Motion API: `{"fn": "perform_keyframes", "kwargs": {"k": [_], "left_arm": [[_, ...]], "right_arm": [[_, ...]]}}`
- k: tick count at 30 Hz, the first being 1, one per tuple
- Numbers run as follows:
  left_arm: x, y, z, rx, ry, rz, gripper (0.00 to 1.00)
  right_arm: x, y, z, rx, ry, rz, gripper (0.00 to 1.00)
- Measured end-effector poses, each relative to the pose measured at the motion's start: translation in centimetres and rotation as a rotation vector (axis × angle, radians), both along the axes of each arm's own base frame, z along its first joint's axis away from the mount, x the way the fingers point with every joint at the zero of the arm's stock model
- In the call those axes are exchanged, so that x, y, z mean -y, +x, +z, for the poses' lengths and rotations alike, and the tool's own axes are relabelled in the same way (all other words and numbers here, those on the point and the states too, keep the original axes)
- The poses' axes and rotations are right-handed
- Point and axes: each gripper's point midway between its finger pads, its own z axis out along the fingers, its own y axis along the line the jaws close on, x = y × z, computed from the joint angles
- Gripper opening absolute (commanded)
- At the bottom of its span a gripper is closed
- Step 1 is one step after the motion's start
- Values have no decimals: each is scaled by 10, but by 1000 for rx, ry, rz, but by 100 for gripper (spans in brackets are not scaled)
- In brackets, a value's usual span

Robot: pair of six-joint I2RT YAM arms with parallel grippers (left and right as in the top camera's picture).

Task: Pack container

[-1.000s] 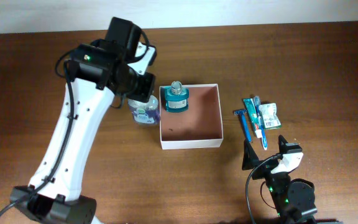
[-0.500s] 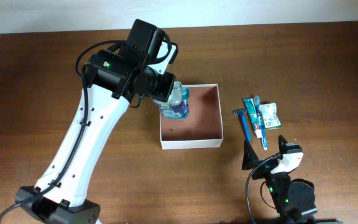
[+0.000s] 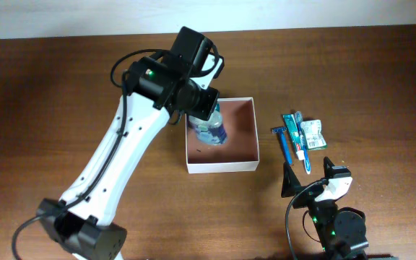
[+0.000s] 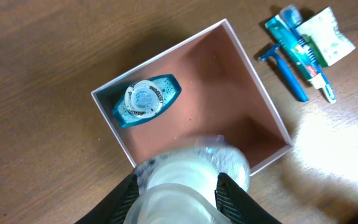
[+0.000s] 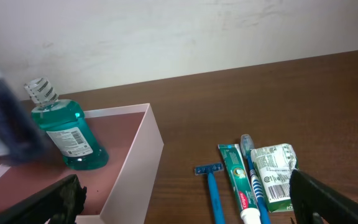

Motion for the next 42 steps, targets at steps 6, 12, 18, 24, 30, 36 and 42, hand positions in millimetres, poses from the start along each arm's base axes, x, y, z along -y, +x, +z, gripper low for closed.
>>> {"fn": "perform_keyframes", "kwargs": {"k": [6, 12, 18, 24, 30, 36, 42], "left_arm": [[2, 3, -7, -13, 8, 0, 40], [2, 3, -8, -14, 8, 0, 40], [2, 5, -17, -36, 20, 14, 40], [-4, 9, -31, -66, 60, 62, 40], [-10, 11, -33, -68, 77, 130, 40], [-11, 12, -34, -73, 71, 170, 40], [-13, 10, -54, -102, 86, 180, 40]], "right_arm": [[0, 0, 0, 0, -1, 0, 98], [0, 0, 0, 0, -1, 0, 98], [0, 0, 0, 0, 0, 0, 98], [0, 0, 0, 0, 0, 0, 98], [0, 0, 0, 0, 0, 0, 98], [0, 0, 0, 0, -1, 0, 98], [0, 0, 0, 0, -1, 0, 98]]}}
